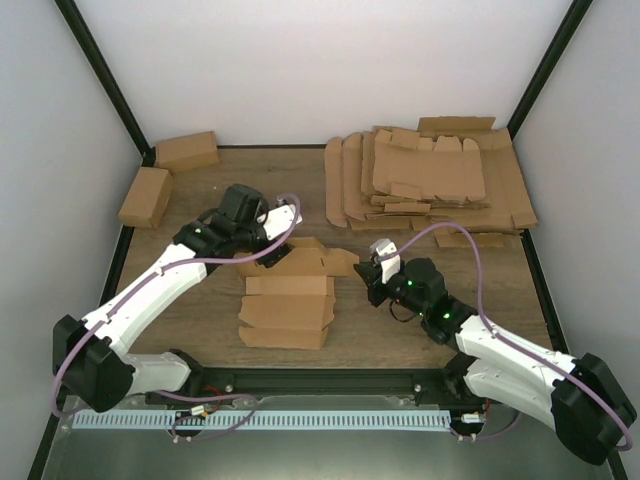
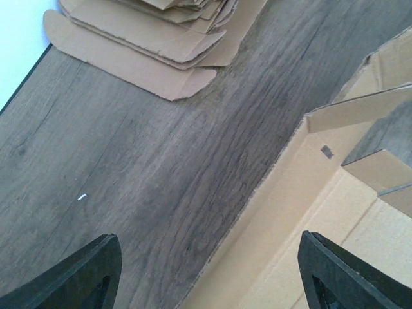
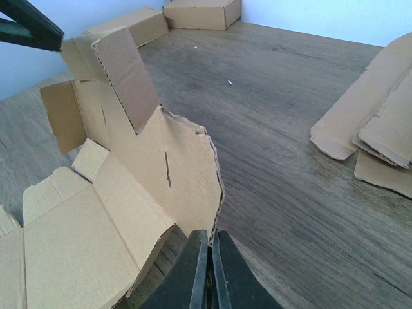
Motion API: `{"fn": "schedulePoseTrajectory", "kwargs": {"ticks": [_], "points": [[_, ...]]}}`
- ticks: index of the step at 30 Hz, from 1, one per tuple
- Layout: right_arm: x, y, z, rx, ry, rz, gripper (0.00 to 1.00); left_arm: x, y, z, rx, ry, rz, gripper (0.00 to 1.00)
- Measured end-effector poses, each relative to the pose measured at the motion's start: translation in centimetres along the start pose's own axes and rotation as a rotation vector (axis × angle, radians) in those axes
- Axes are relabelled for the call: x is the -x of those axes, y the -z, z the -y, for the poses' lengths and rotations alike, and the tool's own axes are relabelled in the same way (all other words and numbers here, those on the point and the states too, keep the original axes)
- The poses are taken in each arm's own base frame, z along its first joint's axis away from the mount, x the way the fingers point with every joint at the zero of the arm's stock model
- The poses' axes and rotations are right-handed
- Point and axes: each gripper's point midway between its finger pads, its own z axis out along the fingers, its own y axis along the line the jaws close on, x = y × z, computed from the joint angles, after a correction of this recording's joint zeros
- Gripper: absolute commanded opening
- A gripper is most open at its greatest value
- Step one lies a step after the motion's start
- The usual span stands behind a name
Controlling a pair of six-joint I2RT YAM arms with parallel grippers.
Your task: Fold the paper box
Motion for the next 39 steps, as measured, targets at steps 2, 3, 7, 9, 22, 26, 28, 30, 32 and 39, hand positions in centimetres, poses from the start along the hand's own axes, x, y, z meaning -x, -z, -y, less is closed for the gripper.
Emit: {"fn": "schedulePoseTrajectory", "kwargs": {"ticks": [2,3,7,9,22,26,28,30,32,39], "points": [[0.0,0.0,-0.1,0.003,0.000,0.000,0.01,-0.2,-0.4,-0.2,0.010,-0.004,-0.015,0.72],[0.0,0.0,-0.1,0.005,0.001,0.001,0.01,-0.4,-0.7,-0.4,0.015,-0.005,-0.025,0.70],[0.3,0.2,-0.2,0.007,0.002,0.012,0.01,-1.1,-2.0,-0.3,0.005,-0.012,-0.059,0.55],[0.4,0.2,-0.1,0.005,0.002,0.014,0.01,-1.1,-2.3,0.1,-0.022,-0.017,-0.062,0.38],[-0.1,-0.5,1.0,-0.055,-0.019,-0.023,0.01,-0.2,-1.0,3.5,-0.141,-0.095,-0.028,0.04],[0.4,-0.9,1.2,-0.069,-0.022,-0.019,0.01,0.7,0.6,3.8,-0.124,-0.108,0.015,0.32],[0.4,-1.0,1.3,-0.073,-0.022,-0.019,0.01,0.5,0.9,3.7,-0.103,-0.093,0.018,0.48],[0.4,-1.0,1.4,-0.075,-0.018,-0.020,0.01,-0.1,0.8,3.7,-0.088,-0.074,0.006,0.64],[0.4,-1.1,1.3,-0.074,-0.008,-0.019,0.01,-0.7,0.5,3.6,-0.081,-0.059,-0.012,0.73],[0.6,-1.1,0.7,-0.038,0.047,-0.013,0.01,-2.0,-1.1,3.4,-0.068,-0.011,-0.078,0.57]]}}
